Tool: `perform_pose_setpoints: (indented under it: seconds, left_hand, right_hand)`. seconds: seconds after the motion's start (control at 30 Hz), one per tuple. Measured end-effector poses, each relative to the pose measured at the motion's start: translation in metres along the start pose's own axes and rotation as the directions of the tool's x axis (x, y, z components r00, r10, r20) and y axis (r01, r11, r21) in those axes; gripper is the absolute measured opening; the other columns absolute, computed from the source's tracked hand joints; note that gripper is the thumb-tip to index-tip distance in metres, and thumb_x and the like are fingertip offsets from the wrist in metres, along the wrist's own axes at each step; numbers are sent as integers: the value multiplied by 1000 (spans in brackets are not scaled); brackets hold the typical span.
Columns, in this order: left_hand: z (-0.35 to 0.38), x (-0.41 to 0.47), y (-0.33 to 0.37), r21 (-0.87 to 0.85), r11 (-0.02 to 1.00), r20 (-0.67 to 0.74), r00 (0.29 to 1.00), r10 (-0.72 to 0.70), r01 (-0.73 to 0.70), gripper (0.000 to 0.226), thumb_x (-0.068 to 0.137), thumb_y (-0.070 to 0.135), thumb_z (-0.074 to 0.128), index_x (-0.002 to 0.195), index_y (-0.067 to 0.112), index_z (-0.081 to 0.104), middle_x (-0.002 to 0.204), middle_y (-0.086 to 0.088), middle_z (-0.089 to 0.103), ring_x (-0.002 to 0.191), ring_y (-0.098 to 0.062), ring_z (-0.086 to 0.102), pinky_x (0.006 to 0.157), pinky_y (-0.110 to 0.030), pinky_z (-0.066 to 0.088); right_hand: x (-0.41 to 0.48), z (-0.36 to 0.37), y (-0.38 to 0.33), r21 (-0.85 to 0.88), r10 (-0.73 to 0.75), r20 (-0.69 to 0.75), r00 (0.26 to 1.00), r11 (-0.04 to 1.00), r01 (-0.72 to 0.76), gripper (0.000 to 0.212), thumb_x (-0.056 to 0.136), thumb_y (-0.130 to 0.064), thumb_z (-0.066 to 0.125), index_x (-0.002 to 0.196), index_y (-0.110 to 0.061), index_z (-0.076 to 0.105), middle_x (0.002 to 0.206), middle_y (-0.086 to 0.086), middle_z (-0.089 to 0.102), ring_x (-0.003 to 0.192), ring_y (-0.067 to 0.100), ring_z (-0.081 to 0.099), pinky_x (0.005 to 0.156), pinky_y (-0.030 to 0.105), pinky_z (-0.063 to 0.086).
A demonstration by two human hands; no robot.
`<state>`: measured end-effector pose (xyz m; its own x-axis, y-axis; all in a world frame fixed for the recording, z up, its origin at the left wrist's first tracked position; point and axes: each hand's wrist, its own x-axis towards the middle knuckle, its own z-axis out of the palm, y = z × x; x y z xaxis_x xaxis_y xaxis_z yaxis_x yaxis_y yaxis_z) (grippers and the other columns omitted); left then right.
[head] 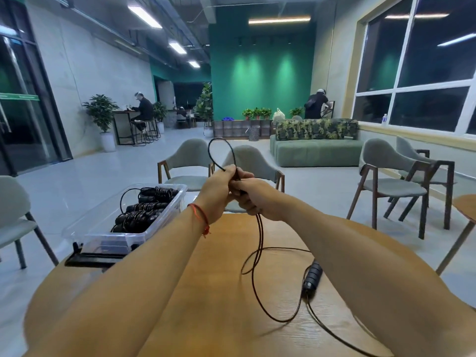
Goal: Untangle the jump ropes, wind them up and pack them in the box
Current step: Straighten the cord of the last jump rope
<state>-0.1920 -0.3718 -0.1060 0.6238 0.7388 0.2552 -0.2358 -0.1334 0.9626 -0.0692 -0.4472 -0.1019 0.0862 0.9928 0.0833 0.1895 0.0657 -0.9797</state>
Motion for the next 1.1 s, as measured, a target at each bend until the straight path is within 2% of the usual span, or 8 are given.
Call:
perform_pose_setpoints:
  seconds: [0.27, 0.47, 0.53, 0.67, 0.8, 0.87, 0.97, 1.1]
  left_hand:
    - [-11, 41, -35, -334, 938, -156, 976, -155, 95, 36, 116, 35, 32, 88, 16, 45, 66, -5, 61, 76, -28, 71, 74, -49, 63]
    - [-10, 64, -75, 63, 930, 39, 930, -364, 362, 59, 103, 65, 49, 136, 17, 54, 132, -9, 69, 124, -21, 65, 92, -45, 60]
    - [3, 58, -98, 211, 890, 181, 879, -442, 404, 73, 96, 75, 51, 146, 23, 52, 138, -4, 66, 128, -18, 61, 102, -45, 54]
    - [23, 49, -151, 448, 827, 265, 833, -485, 340, 40, 110, 50, 47, 125, 16, 62, 117, 1, 78, 112, -16, 73, 108, -46, 49]
    - [6, 98, -165, 221, 884, -61, 910, -410, 412, 42, 114, 38, 34, 119, 5, 60, 99, -10, 80, 89, -25, 77, 77, -42, 57]
    - [-20, 135, -153, 34, 928, -230, 907, -354, 371, 52, 109, 56, 41, 131, 12, 62, 119, -6, 74, 109, -22, 69, 89, -40, 56]
    - [-44, 153, -147, 230, 848, -260, 870, -420, 478, 74, 100, 77, 36, 152, 26, 51, 154, -4, 52, 141, -26, 47, 116, -45, 36]
    - [-46, 118, -195, 669, 625, -217, 909, -355, 403, 35, 106, 44, 53, 129, 19, 56, 123, -3, 64, 114, -26, 60, 97, -40, 50]
  right_hand:
    - [-1, -43, 70, -53, 146, 7, 989, 988, -146, 41, 108, -52, 54, 78, -23, 55, 66, -7, 38, 55, 10, 26, 45, 20, 23]
    - [33, -62, 97, 212, 172, -129, 977, 967, -142, 40, 112, -44, 49, 80, -22, 57, 63, -6, 34, 52, 10, 23, 44, 23, 19]
    - [63, -65, 94, 261, 193, -274, 942, 958, -120, 36, 112, -41, 47, 86, -19, 56, 60, -6, 35, 47, 9, 25, 43, 24, 20]
    - [129, -83, 80, 345, 210, -335, 919, 935, -88, 28, 111, -39, 49, 111, -13, 61, 71, -1, 54, 58, 12, 47, 53, 23, 38]
    - [145, -110, 88, 37, 309, -187, 933, 951, -307, 68, 100, -71, 52, 147, -23, 48, 138, 8, 62, 126, 30, 61, 103, 47, 49]
    - [137, -121, 109, -116, 364, -141, 921, 917, -381, 84, 90, -84, 51, 150, -25, 48, 141, 4, 63, 130, 28, 59, 113, 52, 41]
    - [116, -137, 139, -298, 422, -51, 905, 859, -417, 79, 89, -87, 48, 143, -31, 60, 136, -6, 68, 127, 19, 62, 114, 49, 40]
    - [82, -164, 153, -426, 444, -66, 894, 797, -427, 60, 97, -74, 53, 142, -34, 62, 140, -10, 64, 130, 17, 60, 116, 47, 41]
